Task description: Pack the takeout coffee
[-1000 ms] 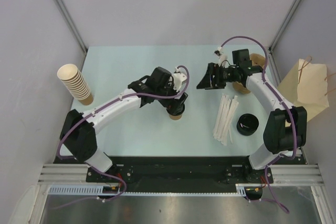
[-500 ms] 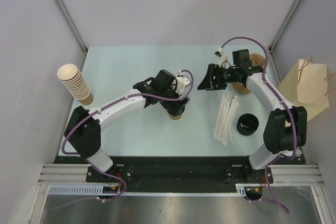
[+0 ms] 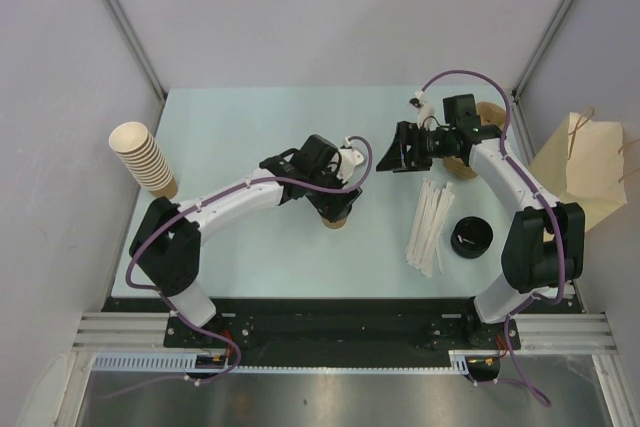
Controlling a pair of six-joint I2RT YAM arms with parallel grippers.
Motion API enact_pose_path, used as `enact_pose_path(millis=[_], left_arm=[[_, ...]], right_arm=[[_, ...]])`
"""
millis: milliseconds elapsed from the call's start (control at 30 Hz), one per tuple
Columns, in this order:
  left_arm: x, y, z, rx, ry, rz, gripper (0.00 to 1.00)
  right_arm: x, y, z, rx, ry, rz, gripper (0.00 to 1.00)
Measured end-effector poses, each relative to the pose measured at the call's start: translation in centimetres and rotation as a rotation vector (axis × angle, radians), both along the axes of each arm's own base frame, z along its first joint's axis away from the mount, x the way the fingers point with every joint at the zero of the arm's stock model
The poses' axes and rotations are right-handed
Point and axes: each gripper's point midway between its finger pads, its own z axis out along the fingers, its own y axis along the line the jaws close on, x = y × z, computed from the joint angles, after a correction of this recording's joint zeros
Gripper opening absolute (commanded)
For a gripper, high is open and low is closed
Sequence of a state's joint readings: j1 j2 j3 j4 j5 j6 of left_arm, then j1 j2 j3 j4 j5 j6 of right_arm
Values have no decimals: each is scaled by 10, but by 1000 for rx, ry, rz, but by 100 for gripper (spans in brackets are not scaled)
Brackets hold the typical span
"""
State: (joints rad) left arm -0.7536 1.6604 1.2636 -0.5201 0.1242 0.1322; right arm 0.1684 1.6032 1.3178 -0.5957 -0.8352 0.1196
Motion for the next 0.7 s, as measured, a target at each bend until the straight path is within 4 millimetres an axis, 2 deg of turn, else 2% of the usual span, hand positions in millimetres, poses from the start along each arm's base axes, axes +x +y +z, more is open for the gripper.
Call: enact_pose_path(millis=[533, 700], left_arm=[[13, 3, -5, -11, 27, 20, 100], [11, 2, -7, -14, 37, 15, 94]], right_arm=[[0, 1, -2, 8, 12, 5, 80], [0, 1, -2, 12, 14, 6, 80]])
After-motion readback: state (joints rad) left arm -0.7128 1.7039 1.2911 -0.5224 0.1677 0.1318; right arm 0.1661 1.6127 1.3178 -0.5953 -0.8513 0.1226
